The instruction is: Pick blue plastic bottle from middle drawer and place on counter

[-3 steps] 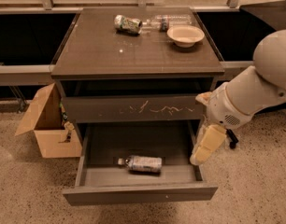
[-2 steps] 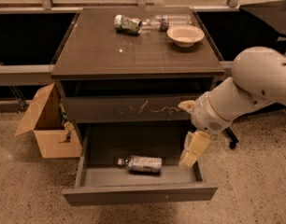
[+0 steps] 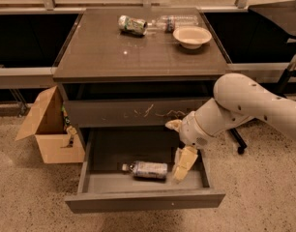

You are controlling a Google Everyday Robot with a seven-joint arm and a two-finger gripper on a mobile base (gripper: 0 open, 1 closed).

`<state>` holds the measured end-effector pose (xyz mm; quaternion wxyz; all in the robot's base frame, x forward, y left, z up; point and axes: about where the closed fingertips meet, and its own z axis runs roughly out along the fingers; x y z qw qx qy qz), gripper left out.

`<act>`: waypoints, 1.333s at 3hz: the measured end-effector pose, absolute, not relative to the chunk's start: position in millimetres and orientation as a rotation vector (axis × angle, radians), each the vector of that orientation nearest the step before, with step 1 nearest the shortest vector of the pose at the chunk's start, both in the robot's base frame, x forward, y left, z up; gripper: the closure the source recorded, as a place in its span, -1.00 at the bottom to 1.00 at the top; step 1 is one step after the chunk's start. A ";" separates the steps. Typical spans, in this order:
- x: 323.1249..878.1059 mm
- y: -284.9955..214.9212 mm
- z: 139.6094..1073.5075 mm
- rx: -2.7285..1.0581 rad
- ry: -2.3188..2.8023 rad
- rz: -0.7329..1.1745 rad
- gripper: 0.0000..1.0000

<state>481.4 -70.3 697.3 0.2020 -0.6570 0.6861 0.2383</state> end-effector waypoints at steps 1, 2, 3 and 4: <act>481.5 -70.3 697.0 -1.835 1.916 0.666 -1.00; 489.2 -66.0 678.1 -1.847 1.935 0.689 -1.00; 506.4 -62.9 640.5 -1.870 1.928 0.697 -1.00; 530.9 -62.2 585.0 -1.884 1.947 0.679 -1.00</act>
Offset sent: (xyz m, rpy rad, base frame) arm 0.0186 0.0074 -0.0422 -0.0195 0.0632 0.0072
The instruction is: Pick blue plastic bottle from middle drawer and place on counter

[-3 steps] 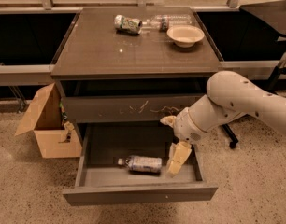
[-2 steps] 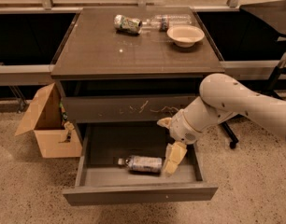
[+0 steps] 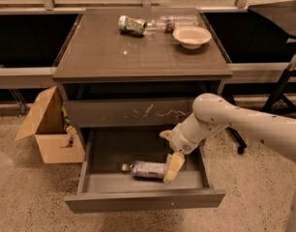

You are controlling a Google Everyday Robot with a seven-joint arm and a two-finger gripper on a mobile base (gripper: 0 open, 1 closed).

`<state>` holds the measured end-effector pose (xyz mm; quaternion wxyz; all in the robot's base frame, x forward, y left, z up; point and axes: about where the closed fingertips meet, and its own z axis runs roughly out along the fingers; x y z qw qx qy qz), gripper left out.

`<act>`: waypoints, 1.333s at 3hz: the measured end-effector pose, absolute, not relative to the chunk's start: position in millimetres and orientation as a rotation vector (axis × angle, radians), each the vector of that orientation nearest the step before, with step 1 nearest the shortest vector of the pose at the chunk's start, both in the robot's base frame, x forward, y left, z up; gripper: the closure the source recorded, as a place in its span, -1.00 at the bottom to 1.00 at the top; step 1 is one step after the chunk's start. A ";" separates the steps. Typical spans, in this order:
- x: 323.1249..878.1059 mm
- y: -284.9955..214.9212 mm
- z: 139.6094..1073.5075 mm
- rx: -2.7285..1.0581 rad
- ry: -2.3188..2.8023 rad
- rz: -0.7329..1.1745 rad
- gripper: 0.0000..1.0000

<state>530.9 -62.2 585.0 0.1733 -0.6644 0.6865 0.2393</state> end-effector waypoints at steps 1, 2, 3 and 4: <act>546.0 -57.6 545.2 -1.892 1.967 0.680 -1.00; 561.0 -51.2 509.4 -1.884 2.014 0.649 -1.00; 573.5 -43.5 474.4 -1.868 2.061 0.633 -1.00; 573.5 -43.5 474.3 -1.867 2.061 0.633 -1.00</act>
Offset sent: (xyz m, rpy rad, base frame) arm 0.0516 0.0165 -0.1148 -0.0909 0.0154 -0.0672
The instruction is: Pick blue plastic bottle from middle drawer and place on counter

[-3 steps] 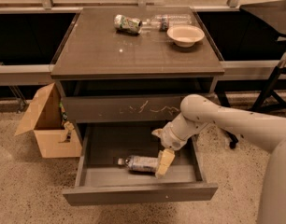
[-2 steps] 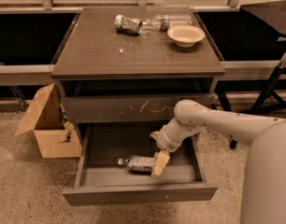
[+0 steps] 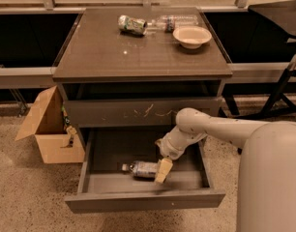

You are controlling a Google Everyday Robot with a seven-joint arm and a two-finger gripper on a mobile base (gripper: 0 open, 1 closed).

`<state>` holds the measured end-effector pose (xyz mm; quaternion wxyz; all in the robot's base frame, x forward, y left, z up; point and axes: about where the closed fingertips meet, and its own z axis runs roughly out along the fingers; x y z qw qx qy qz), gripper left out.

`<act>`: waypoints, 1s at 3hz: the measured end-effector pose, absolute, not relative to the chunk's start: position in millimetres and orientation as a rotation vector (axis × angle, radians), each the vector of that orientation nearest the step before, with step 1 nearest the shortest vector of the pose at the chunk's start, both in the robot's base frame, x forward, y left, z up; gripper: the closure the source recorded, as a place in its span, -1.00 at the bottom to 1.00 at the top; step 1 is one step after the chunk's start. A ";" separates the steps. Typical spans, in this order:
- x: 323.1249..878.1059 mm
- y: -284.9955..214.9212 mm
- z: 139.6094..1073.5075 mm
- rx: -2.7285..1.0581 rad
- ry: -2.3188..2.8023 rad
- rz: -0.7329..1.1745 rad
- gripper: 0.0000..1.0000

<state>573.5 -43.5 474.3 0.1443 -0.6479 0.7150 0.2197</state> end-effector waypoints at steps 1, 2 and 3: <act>580.9 -40.0 457.1 -1.838 2.061 0.602 -1.00; 587.1 -33.4 443.6 -1.825 2.071 0.549 -1.00; 592.3 -25.5 429.5 -1.836 2.076 0.539 -1.00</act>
Offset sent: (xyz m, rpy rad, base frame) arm 0.0232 0.0143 -0.0412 -0.0399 -0.0961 -0.0697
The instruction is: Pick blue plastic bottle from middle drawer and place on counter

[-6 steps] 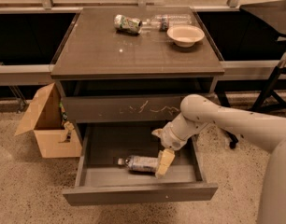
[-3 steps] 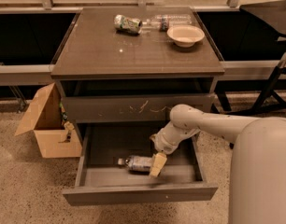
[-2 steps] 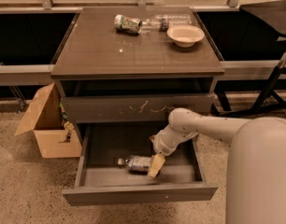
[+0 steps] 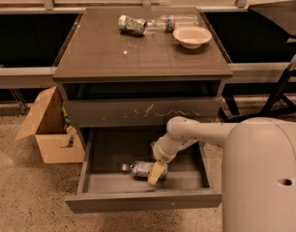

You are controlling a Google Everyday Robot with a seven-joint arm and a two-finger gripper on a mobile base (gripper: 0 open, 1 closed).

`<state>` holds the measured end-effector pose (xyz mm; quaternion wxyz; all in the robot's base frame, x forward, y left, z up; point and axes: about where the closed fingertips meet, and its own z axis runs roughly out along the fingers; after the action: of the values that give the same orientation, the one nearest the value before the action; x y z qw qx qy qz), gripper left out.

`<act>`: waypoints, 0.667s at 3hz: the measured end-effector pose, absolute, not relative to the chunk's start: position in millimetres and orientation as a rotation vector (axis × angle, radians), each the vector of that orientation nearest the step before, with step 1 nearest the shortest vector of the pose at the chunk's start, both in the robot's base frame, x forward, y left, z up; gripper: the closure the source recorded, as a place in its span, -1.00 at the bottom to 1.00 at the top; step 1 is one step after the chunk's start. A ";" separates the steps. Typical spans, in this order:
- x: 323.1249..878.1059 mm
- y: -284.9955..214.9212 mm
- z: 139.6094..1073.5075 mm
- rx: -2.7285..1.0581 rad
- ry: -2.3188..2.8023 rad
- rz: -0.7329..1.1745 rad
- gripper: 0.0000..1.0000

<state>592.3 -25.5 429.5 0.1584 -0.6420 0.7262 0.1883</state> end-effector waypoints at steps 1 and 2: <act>596.0 -18.0 416.6 -1.851 2.083 0.546 -1.00; 598.3 -12.4 402.8 -1.861 2.095 0.565 -1.00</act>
Offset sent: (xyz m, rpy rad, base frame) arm 0.0122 0.0169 -0.0404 -0.0163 0.0538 0.0136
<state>598.3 -12.4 402.8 0.1408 -0.6446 0.7255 0.1958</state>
